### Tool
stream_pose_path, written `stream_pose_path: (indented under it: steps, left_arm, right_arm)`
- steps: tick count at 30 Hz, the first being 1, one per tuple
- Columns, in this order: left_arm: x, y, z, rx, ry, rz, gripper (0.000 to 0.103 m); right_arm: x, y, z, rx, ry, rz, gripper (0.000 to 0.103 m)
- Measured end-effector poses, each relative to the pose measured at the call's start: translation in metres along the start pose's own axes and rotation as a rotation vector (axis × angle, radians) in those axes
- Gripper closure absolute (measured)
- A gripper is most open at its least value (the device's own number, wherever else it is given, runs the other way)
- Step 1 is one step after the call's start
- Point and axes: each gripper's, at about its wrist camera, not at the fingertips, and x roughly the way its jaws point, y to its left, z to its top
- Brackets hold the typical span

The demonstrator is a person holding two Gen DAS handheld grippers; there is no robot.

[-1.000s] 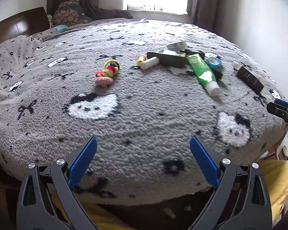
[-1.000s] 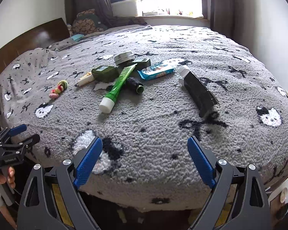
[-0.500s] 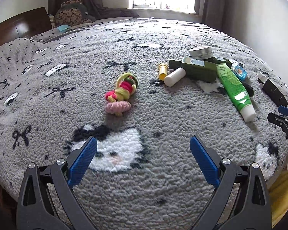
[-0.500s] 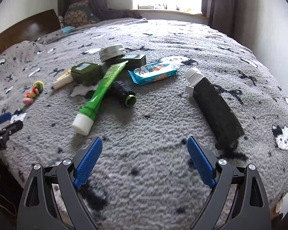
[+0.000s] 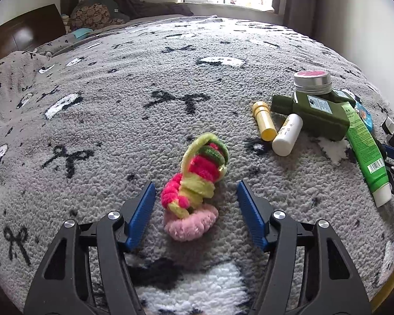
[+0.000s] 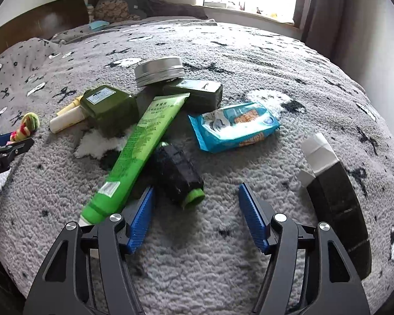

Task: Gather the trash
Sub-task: 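Grasp the black roller with the right tool while the left tool grasps the pink-yellow toy, then lower both tools to the bin and release the roller and toy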

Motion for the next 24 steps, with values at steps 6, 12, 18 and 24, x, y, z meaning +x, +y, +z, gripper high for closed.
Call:
stream_pose_path:
  steps: [6, 12, 18, 24]
  left_arm:
    - [0.005, -0.001, 0.007, -0.007, 0.0, -0.028, 0.069]
    - [-0.005, -0.012, 0.002, 0.005, -0.007, -0.035, 0.075]
    - [-0.028, -0.032, -0.021, 0.011, -0.013, -0.087, 0.075]
    - [-0.061, -0.061, -0.047, 0.033, -0.029, -0.147, 0.075]
  right_arm:
    - [0.009, 0.01, 0.015, -0.021, -0.009, 0.029, 0.065]
    - [0.001, 0.012, 0.006, -0.041, -0.005, 0.025, 0.075]
    - [-0.029, 0.005, -0.016, -0.028, -0.017, 0.017, 0.076]
    - [-0.066, 0.001, -0.043, -0.017, -0.034, 0.019, 0.076]
